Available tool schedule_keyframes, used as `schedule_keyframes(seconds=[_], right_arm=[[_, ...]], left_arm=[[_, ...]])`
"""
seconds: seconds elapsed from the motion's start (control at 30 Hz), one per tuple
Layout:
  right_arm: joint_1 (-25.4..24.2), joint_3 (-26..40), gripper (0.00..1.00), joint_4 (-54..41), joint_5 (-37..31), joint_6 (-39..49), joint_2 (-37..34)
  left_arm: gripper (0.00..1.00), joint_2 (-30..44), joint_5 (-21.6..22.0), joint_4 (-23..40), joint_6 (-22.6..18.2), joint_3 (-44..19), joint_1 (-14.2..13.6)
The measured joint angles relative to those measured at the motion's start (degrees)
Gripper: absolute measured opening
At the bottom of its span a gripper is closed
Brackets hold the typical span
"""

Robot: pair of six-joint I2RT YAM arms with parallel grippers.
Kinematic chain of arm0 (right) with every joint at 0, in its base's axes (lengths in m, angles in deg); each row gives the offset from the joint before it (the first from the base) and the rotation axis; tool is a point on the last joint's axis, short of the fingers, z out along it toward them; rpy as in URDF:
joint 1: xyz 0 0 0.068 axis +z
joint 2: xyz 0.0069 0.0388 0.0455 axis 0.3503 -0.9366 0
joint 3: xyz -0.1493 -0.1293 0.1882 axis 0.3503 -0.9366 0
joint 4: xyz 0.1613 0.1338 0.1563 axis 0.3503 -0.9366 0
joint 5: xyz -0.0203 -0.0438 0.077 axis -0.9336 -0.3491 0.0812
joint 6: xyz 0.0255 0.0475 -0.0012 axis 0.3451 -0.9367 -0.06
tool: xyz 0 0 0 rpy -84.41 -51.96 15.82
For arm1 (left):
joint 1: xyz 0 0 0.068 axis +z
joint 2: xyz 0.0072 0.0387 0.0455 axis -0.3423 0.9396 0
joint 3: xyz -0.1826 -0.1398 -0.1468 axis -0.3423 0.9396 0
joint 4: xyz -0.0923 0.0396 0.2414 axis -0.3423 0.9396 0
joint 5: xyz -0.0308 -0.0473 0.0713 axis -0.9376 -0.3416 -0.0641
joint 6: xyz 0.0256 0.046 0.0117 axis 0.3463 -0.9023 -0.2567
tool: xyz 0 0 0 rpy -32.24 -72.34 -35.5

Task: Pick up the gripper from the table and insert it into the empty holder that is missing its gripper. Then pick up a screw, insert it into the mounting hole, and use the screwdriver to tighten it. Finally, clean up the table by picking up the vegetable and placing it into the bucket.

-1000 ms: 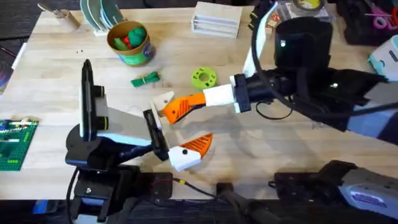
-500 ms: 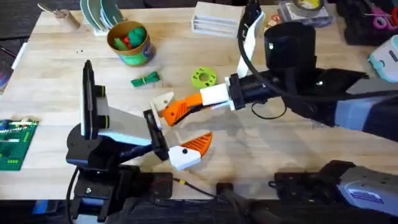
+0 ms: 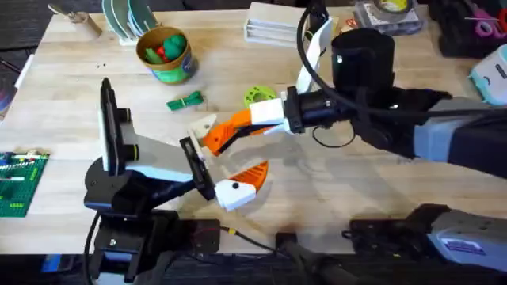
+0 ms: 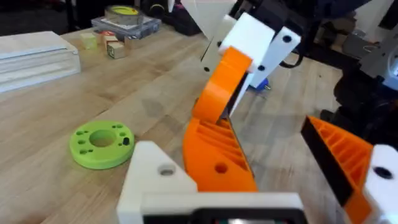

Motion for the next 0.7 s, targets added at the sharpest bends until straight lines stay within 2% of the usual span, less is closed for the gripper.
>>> schedule_keyframes(seconds=[0.37,0.57,0.7], right_arm=[[0.04,-2.12,0.008,19.89,-1.18,-10.43,-9.76],[0.69,-2.23,0.008,27.59,-1.95,-14.03,-14.08],[4.65,-2.30,0.008,31.04,-9.46,-16.62,-14.97]], left_arm=[[0.993,0.00,2.45,-0.25,0.18,0.02,0.34],[0.993,0.02,3.11,-0.29,0.52,0.02,0.46],[0.992,0.11,6.83,-0.73,0.92,0.04,1.25]])
